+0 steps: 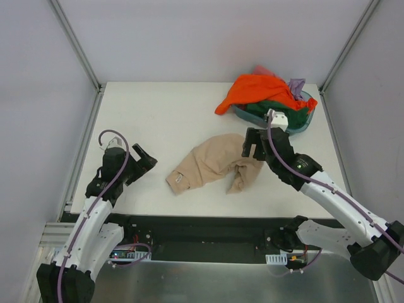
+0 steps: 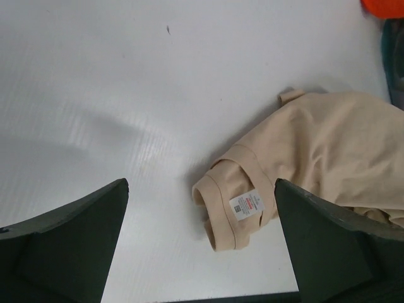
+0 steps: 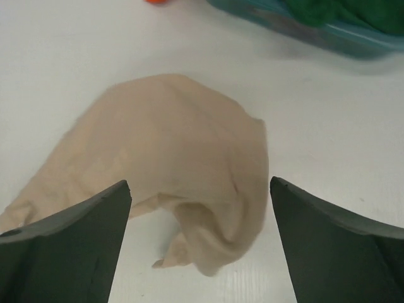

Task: Fold and stack the t-shirts
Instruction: Move the tshirt to the center of the board

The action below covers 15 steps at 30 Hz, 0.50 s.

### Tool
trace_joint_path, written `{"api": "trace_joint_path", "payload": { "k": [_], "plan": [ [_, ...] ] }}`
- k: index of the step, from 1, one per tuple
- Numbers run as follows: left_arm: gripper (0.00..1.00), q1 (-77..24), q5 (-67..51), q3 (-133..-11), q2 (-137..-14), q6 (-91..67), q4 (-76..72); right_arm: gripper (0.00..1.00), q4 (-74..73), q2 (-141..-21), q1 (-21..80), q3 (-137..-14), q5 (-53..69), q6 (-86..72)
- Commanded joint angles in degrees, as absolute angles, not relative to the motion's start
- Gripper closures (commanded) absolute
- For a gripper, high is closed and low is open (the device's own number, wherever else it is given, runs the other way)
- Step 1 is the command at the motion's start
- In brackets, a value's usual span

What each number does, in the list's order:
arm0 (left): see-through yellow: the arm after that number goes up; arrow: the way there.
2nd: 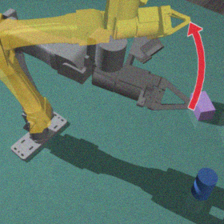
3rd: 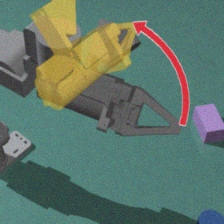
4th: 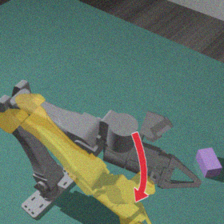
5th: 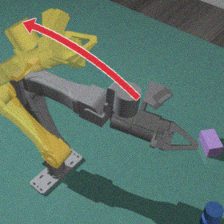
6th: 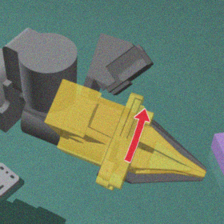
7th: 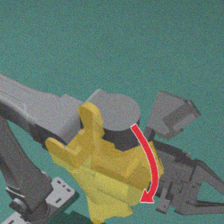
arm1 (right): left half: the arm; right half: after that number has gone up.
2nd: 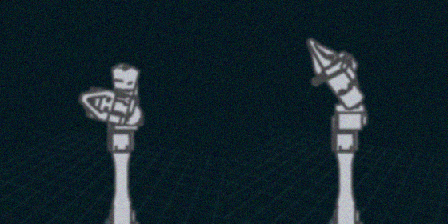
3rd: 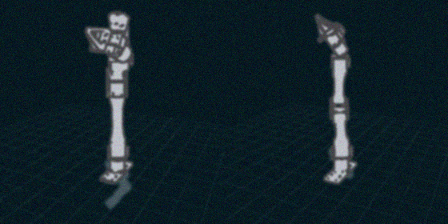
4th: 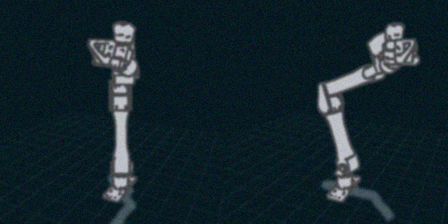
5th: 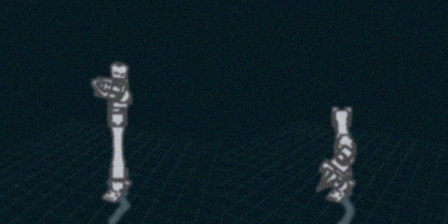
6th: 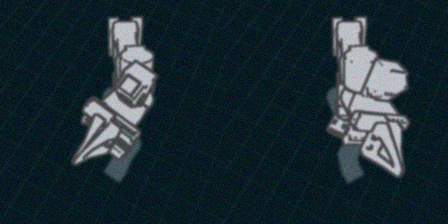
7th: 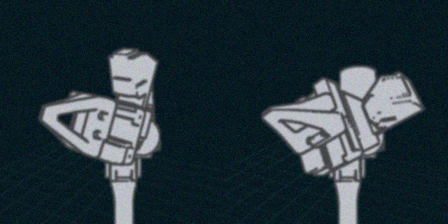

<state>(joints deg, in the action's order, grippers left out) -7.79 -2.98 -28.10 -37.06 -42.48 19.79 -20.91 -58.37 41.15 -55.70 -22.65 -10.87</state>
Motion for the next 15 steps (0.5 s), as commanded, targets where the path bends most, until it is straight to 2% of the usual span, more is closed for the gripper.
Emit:
{"api": "trace_joint_path", "payload": {
  "k": [1, 4, 8, 13, 15],
  "plan": [
    [0.01, -7.5, -9.8, -31.5, -44.1, -43.2, 19.8, 0.04, -28.7, -54.3, 38.0, -53.5, -36.6, -15.4],
    [0.02, -7.6, -16.4, -31.7, -50.3, -43.2, 16.8, 0.04, -31.8, -52.8, 37.7, -51.2, -35.9, -15.5],
    [0.12, -9.7, -24.0, -31.3, -58.5, -43.2, 11.4, 0.04, -32.4, -49.8, 37.6, -45.5, -33.8, -16.3],
    [0.26, -14.8, -23.2, -32.6, -66.5, -43.6, 8.4, 0.04, -30.9, -45.6, 37.5, -38.3, -32.2, -15.8],
    [0.41, -16.9, -22.6, -34.2, -69.7, -43.3, 7.8, 0.04, -30.5, -43.9, 37.5, -36.2, -31.4, -15.3]
  ]
}}
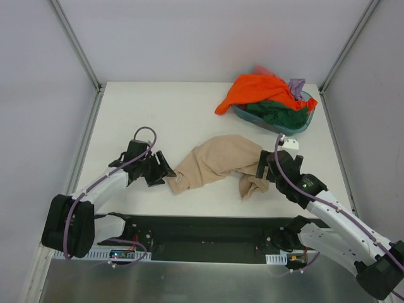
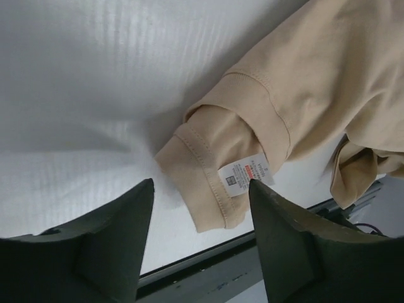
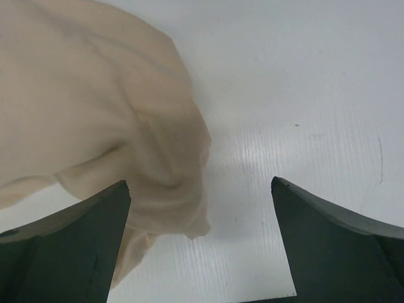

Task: Fold and stack the t-shirts
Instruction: Move the tshirt to the center of the board, then flatten out the tshirt

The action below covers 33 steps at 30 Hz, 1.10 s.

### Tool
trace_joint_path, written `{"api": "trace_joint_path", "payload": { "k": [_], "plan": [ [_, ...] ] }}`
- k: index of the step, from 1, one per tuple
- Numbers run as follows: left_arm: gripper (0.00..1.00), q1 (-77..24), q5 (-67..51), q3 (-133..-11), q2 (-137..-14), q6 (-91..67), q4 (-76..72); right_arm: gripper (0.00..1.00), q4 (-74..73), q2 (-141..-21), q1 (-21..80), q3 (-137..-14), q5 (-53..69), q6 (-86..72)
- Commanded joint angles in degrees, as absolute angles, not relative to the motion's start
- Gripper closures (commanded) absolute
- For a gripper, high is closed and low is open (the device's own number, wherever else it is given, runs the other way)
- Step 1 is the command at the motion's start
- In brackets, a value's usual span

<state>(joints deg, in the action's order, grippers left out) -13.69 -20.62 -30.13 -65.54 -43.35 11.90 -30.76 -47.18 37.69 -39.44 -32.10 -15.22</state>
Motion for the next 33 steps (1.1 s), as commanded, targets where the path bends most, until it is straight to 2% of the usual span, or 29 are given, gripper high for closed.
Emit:
{"api": "trace_joint_path", "payload": {
  "k": [1, 3, 4, 5, 6, 10, 19, 23, 29, 30, 31, 32, 33],
  "plan": [
    [0.46, -17.7, -22.7, -35.0, -71.4, -43.0, 7.7, 0.04, -30.5, -42.9, 37.5, -35.3, -30.9, -14.9],
    [0.59, -18.5, -22.7, -36.2, -74.4, -43.1, 7.7, 0.04, -30.6, -41.1, 37.4, -33.6, -30.1, -14.7],
    [0.73, -18.5, -23.1, -36.7, -76.1, -43.2, 7.7, 0.04, -30.6, -40.0, 37.4, -32.9, -30.0, -14.8],
    [0.94, -18.5, -23.4, -37.2, -77.2, -43.0, 7.6, 0.04, -30.7, -39.1, 37.4, -32.3, -29.9, -14.9],
    [1.0, -18.5, -23.7, -37.4, -78.3, -43.2, 7.8, 0.04, -30.8, -38.2, 37.5, -31.4, -29.6, -15.2],
    [1.0, -18.5, -24.1, -38.1, -79.2, -43.1, 7.8, 0.04, -31.4, -34.8, 37.4, -29.2, -26.6, -15.6],
    [1.0, -18.5, -17.1, -36.5, -69.3, -42.7, 8.4, 0.01, -32.5, -34.6, 37.4, -24.8, -20.6, -19.9],
    [1.0, -18.5, -16.3, -36.8, -67.0, -41.9, 8.9, 0.07, -23.8, -36.6, 37.4, -21.1, -25.1, -21.5],
    [1.0, -18.5, -14.2, -38.8, -66.9, -41.1, 10.0, 0.21, -4.5, -42.0, 36.9, -20.4, -24.6, -16.0],
    [1.0, -18.5, -13.5, -39.9, -66.9, -40.8, 10.8, 0.28, -3.5, -43.1, 36.9, -20.9, -24.9, -15.6],
    [1.0, -18.5, -12.8, -40.9, -66.9, -40.3, 11.2, 0.48, -3.4, -44.4, 36.7, -21.9, -25.9, -15.4],
    [1.0, -18.5, -12.1, -42.0, -66.4, -40.2, 11.9, 0.78, -3.9, -46.0, 36.7, -23.0, -26.7, -15.0],
    [1.0, -18.5, -11.1, -43.2, -66.0, -39.9, 12.4, 0.99, -4.6, -46.8, 36.6, -24.2, -27.2, -14.7]
  ]
}}
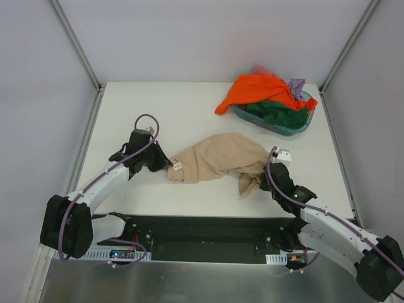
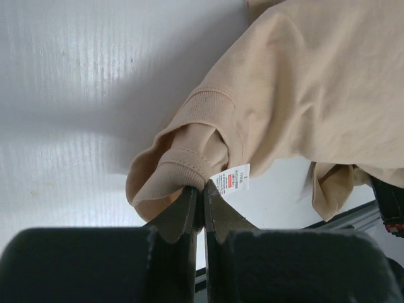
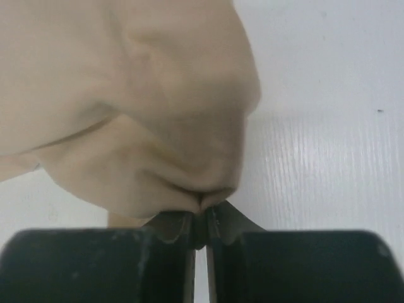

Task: Fold and stack the t-shirts
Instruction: Flatten out the tshirt

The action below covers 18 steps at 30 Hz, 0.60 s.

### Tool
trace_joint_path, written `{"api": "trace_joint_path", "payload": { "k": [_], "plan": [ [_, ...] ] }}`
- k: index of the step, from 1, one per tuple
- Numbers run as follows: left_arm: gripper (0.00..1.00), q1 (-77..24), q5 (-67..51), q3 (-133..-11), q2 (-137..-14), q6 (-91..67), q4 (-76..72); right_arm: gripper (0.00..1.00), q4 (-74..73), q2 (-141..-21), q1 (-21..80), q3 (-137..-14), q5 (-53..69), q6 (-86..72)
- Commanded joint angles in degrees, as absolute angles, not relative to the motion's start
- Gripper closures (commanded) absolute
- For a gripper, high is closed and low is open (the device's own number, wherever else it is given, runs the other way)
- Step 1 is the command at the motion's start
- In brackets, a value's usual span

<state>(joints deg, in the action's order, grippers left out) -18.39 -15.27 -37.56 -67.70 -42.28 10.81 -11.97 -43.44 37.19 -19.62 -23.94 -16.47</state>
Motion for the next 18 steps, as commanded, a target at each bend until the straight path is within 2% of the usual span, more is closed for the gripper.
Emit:
{"api": "trace_joint_path", "payload": {
  "k": [1, 6, 9, 12, 18],
  "plan": [
    [1.0, -18.3, -9.7, -44.5, -65.2, -39.6, 13.2, 0.99, -6.3, -46.8, 36.6, -25.9, -27.7, -13.9],
    [1.0, -17.1, -1.8, -54.3, -57.2, -39.8, 20.7, 0.99, -23.9, -39.8, 36.6, -40.8, -34.9, -7.9],
    [1.0, -17.1, 3.6, -57.4, -48.9, -41.2, 21.6, 0.99, -30.4, -34.0, 36.6, -48.6, -33.9, -3.5],
    [1.0, -17.1, 3.9, -62.2, -42.3, -41.0, 21.6, 0.99, -34.1, -28.2, 36.6, -55.1, -25.8, -1.3],
    [1.0, -17.1, 1.4, -72.1, -36.5, -38.9, 21.8, 0.99, -35.3, -21.4, 36.7, -66.2, -6.6, -0.9]
  ]
}}
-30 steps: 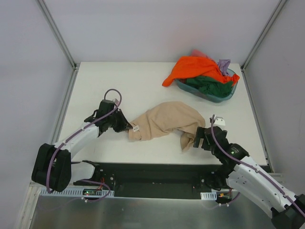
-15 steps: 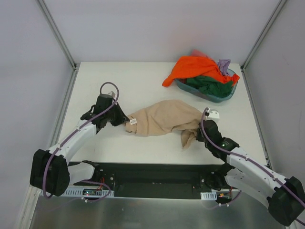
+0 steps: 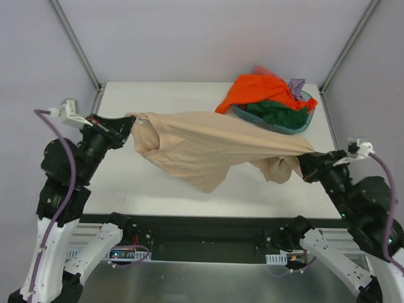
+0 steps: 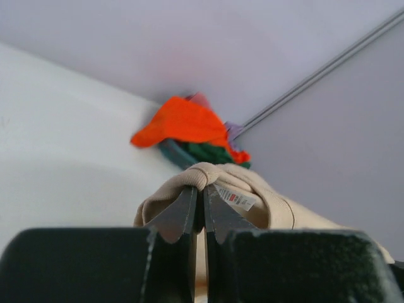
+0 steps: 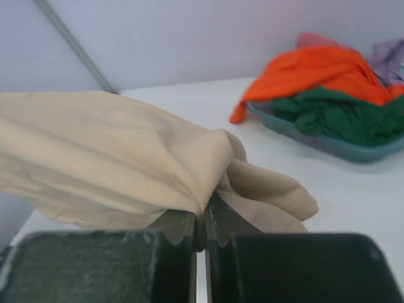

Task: Fold and stack the t-shirts
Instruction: Flatten out the tshirt

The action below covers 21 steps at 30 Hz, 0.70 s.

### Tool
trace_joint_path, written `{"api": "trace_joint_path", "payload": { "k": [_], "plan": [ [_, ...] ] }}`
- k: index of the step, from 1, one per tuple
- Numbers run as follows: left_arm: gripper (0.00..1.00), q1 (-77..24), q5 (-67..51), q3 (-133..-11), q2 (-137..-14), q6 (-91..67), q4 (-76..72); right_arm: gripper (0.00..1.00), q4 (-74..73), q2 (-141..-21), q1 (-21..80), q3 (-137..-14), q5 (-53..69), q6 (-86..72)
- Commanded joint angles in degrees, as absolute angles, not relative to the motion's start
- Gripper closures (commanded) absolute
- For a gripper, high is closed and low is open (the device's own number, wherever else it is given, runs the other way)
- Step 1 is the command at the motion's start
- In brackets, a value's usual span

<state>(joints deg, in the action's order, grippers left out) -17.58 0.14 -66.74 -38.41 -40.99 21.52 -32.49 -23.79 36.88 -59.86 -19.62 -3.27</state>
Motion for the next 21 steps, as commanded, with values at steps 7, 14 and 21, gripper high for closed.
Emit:
{"api": "trace_joint_path", "payload": {
  "k": [7, 14, 21],
  "plan": [
    [1.0, -17.1, 3.8, -76.6, -37.0, -37.8, 22.4, 0.99, -37.4, -23.4, 36.6, -71.6, 3.2, -3.6],
    [1.0, -16.8, 24.8, -71.2, -53.0, -38.1, 24.3, 0.93, -40.7, -33.2, 36.6, -61.3, -16.7, -11.2],
    [0.59, -4.0, 9.2, -86.4, -88.6, -37.5, 33.5, 0.58, -43.0, -60.4, 33.2, -58.8, -24.0, -11.4]
  ]
}}
